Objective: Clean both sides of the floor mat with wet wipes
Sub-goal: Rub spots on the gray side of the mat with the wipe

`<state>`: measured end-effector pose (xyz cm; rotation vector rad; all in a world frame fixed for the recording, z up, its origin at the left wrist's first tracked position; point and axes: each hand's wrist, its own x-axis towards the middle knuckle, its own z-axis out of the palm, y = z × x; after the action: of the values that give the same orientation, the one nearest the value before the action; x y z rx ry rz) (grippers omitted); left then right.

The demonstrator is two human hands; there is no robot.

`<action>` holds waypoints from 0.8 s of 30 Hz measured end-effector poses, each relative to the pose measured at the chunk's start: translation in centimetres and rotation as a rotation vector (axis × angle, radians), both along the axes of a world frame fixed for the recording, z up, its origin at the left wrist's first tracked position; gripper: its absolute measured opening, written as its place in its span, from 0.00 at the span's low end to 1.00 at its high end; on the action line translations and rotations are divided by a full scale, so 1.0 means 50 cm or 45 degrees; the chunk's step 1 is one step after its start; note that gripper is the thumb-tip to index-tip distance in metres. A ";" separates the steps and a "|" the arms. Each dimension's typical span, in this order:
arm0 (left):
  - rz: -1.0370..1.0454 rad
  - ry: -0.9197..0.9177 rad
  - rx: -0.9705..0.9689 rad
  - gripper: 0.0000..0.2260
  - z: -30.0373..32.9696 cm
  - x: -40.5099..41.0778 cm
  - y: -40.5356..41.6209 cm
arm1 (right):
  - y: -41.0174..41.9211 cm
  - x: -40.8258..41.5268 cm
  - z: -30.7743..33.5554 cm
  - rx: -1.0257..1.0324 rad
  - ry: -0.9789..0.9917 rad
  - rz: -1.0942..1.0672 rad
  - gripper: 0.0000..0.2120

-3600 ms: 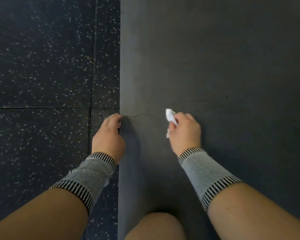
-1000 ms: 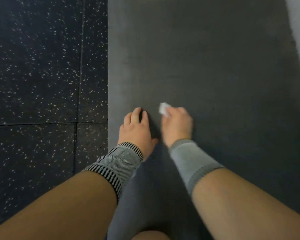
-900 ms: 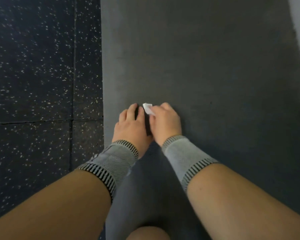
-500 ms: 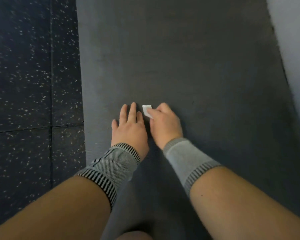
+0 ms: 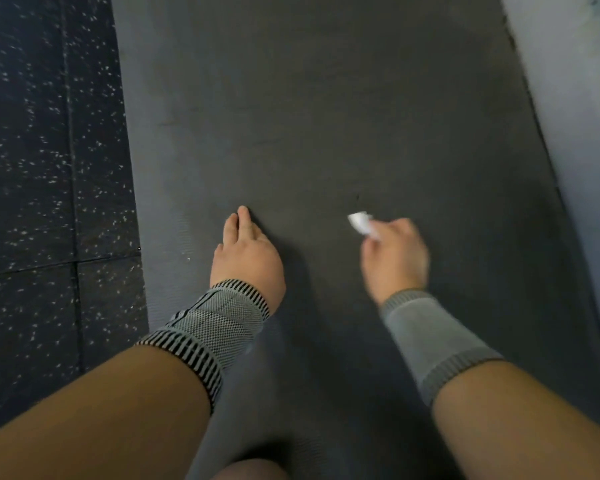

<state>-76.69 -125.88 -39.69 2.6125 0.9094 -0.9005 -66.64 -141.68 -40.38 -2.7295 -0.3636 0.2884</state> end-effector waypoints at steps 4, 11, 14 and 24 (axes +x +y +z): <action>0.062 -0.001 0.004 0.34 0.006 0.009 -0.011 | 0.011 -0.025 0.002 0.043 0.013 -0.068 0.11; -0.001 -0.100 -0.025 0.37 0.024 0.025 -0.022 | -0.067 0.027 0.000 -0.099 0.008 0.218 0.11; -0.140 -0.128 -0.099 0.44 0.033 0.087 -0.035 | -0.149 0.137 0.003 -0.153 -0.032 -0.434 0.09; -0.044 0.201 -0.163 0.56 0.019 0.213 -0.103 | -0.093 0.173 -0.009 -0.053 -0.090 -0.056 0.10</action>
<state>-66.03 -131.02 -38.74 2.4838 0.8161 -1.1478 -58.02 -146.32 -40.85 -2.7902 -0.3199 0.1899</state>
